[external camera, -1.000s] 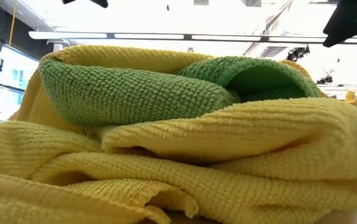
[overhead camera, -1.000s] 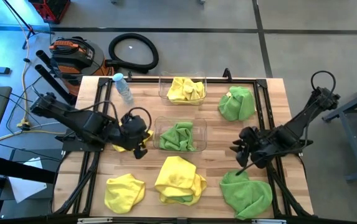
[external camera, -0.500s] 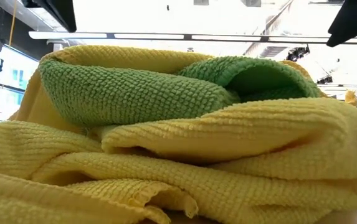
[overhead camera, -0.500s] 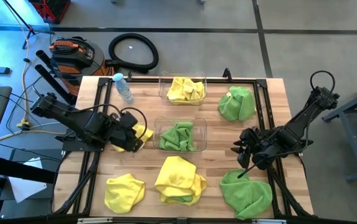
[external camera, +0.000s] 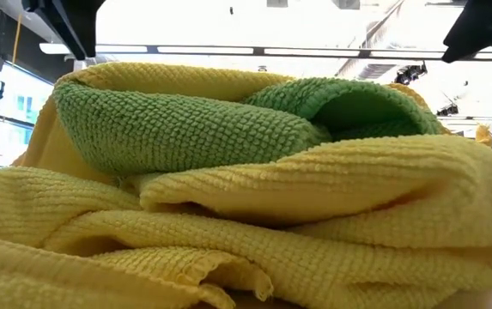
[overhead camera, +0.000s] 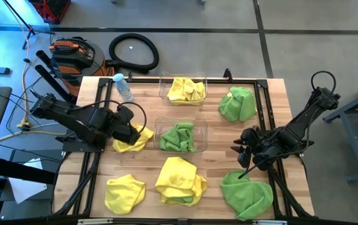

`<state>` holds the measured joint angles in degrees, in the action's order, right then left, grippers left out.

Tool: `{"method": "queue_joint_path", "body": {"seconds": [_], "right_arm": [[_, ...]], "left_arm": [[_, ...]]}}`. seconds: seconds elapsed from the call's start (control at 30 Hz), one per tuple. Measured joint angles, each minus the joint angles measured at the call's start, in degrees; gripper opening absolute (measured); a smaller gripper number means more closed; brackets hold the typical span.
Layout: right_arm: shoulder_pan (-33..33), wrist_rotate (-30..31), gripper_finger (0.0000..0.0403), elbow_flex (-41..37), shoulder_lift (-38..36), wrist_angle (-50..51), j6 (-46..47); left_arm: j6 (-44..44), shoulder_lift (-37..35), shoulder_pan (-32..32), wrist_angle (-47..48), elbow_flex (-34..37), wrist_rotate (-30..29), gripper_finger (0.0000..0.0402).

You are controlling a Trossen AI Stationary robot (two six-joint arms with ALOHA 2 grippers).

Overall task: Sort microfiber towel by color & place in baskets
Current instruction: Put the yellow towel into the top transparent bin

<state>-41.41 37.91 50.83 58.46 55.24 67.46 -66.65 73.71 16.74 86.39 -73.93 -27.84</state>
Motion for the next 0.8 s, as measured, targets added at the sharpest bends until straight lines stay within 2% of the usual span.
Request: {"method": "queue_joint_path", "body": {"seconds": [0.33,0.57,0.8], "right_arm": [[0.0,0.9,0.0138,0.0,0.0,-0.2,1.3],[0.0,2.6,0.0138,0.0,0.0,-0.2,4.0],[0.1,2.8,0.0138,0.0,0.0,-0.2,6.1]], "left_arm": [[9.4,-0.3,-3.2,-1.3,0.8,-2.4,0.0157],[14.3,-6.4,-4.6,-13.9,12.7,-1.7,0.0157],[14.4,-11.9,-6.8,-23.5,24.9,3.5,0.0157]]}}
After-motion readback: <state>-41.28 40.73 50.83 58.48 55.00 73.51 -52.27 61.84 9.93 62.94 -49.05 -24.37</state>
